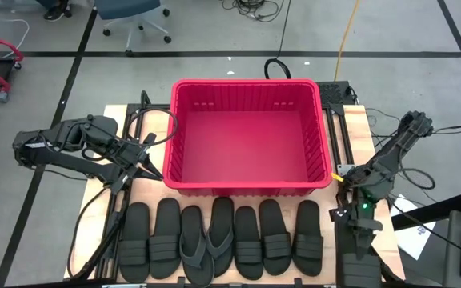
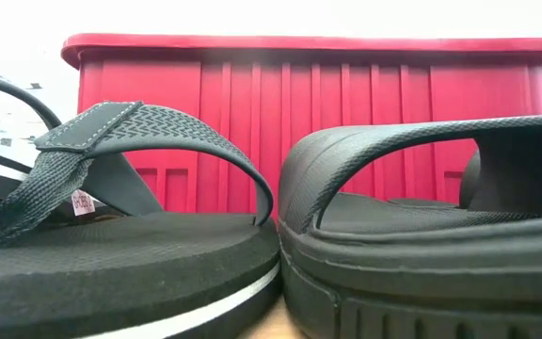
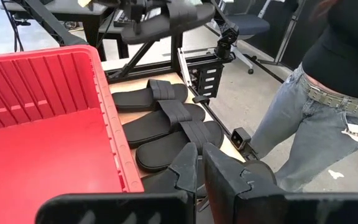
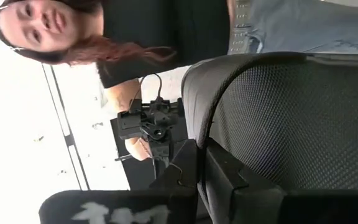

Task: Pick and place slides into bin
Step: Put the black slide into the red bin

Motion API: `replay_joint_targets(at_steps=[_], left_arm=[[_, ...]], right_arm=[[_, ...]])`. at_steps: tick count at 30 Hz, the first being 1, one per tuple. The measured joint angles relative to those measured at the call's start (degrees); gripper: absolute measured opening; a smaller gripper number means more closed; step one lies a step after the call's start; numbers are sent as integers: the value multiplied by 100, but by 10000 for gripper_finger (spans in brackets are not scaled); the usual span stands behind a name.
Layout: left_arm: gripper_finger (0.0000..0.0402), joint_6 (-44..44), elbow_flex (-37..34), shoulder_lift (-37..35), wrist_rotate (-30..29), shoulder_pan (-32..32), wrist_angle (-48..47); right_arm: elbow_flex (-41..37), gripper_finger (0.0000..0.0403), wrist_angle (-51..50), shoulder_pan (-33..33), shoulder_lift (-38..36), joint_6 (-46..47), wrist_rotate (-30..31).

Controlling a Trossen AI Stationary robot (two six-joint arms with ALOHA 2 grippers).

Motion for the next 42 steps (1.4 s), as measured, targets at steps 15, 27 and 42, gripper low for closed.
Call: replay_joint_targets(at_steps=[15, 27, 42], left_arm=[[26, 46, 0, 0, -1, 1, -1], [26, 315, 0, 0, -2, 2, -2], [26, 271, 0, 0, -2, 0, 0]], right_arm=[[1912, 0, -2124, -50, 7, -2192, 1547], [2407, 0, -2700, -724, 14, -4942, 2849], [2407, 0, -2589, -2727, 63, -7003, 3794]])
